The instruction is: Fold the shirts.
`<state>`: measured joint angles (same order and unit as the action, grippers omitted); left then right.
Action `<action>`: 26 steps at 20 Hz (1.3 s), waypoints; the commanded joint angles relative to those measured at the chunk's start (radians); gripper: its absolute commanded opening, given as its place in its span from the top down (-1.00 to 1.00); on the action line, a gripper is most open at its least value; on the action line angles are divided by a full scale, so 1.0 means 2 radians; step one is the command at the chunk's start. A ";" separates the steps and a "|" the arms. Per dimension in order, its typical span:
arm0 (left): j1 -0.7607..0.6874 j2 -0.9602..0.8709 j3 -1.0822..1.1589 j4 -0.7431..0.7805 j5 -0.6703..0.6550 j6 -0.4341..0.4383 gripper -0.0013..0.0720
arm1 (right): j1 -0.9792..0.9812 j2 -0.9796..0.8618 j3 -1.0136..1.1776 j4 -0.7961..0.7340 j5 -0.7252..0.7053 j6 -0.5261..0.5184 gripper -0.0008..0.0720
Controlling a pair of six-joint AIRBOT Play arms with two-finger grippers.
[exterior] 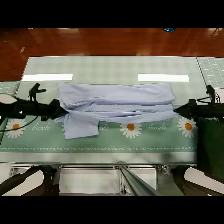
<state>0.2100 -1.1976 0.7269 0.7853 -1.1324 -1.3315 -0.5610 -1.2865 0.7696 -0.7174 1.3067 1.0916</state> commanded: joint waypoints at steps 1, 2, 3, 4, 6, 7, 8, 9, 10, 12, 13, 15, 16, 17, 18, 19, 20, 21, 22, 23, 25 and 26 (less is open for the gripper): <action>-0.020 -0.068 0.092 -0.004 -0.006 -0.010 0.92 | 0.056 -0.027 0.056 -0.002 -0.073 0.031 0.89; -0.025 -0.090 0.119 -0.004 -0.006 -0.013 0.92 | 0.059 -0.042 0.078 -0.002 -0.086 0.042 0.89; -0.027 -0.110 0.143 -0.004 -0.006 -0.014 0.92 | 0.059 -0.058 0.098 0.003 -0.085 0.049 0.89; -0.027 -0.130 0.168 -0.004 -0.006 -0.021 0.92 | 0.059 -0.075 0.121 0.005 -0.079 0.049 0.89; -0.027 -0.169 0.215 -0.004 -0.007 -0.035 0.92 | 0.059 -0.105 0.157 0.005 -0.075 0.053 0.89; -0.027 -0.188 0.240 -0.004 -0.007 -0.042 0.92 | 0.061 -0.118 0.171 0.005 -0.075 0.053 0.89; -0.027 -0.205 0.261 -0.004 -0.009 -0.048 0.92 | 0.064 -0.132 0.186 0.005 -0.075 0.053 0.89; -0.027 -0.223 0.283 -0.004 -0.011 -0.053 0.92 | 0.068 -0.145 0.200 0.006 -0.076 0.053 0.89; -0.027 -0.238 0.305 -0.004 -0.016 -0.057 0.92 | 0.075 -0.159 0.213 0.006 -0.078 0.053 0.89; -0.027 -0.266 0.341 -0.004 -0.023 -0.063 0.92 | 0.087 -0.186 0.238 0.006 -0.088 0.055 0.89; -0.027 -0.279 0.356 -0.004 -0.029 -0.067 0.92 | 0.092 -0.198 0.250 0.006 -0.093 0.060 0.89; -0.027 -0.298 0.378 -0.004 -0.033 -0.068 0.92 | 0.095 -0.222 0.274 0.006 -0.097 0.069 0.89; -0.027 -0.304 0.386 -0.004 -0.033 -0.068 0.92 | 0.095 -0.232 0.285 0.006 -0.097 0.072 0.89; -0.027 -0.312 0.395 -0.004 -0.033 -0.068 0.92 | 0.095 -0.240 0.295 0.006 -0.099 0.075 0.89; -0.027 -0.319 0.404 -0.004 -0.033 -0.068 0.92 | 0.095 -0.245 0.303 0.006 -0.102 0.078 0.89; -0.027 -0.326 0.413 -0.004 -0.033 -0.068 0.92 | 0.095 -0.249 0.310 0.006 -0.105 0.081 0.89; -0.028 -0.333 0.419 -0.004 -0.033 -0.068 0.92 | 0.095 -0.252 0.314 0.008 -0.108 0.082 0.89; -0.029 -0.337 0.422 -0.004 -0.031 -0.068 0.92 | 0.095 -0.254 0.315 0.014 -0.110 0.082 0.89; -0.028 -0.341 0.424 -0.004 -0.028 -0.064 0.92 | 0.095 -0.256 0.315 0.016 -0.114 0.082 0.89; -0.029 -0.344 0.424 -0.004 -0.027 -0.061 0.92 | 0.095 -0.258 0.315 0.018 -0.118 0.082 0.89; -0.029 -0.352 0.424 -0.004 -0.027 -0.060 0.92 | 0.095 -0.261 0.315 0.020 -0.125 0.081 0.88; -0.030 -0.355 0.424 -0.004 -0.025 -0.060 0.83 | 0.095 -0.263 0.315 0.021 -0.131 0.081 0.86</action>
<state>0.1516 -1.8835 1.5650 0.7769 -1.1873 -1.4578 -0.3714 -1.7992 1.3922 -0.6857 1.0744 1.2507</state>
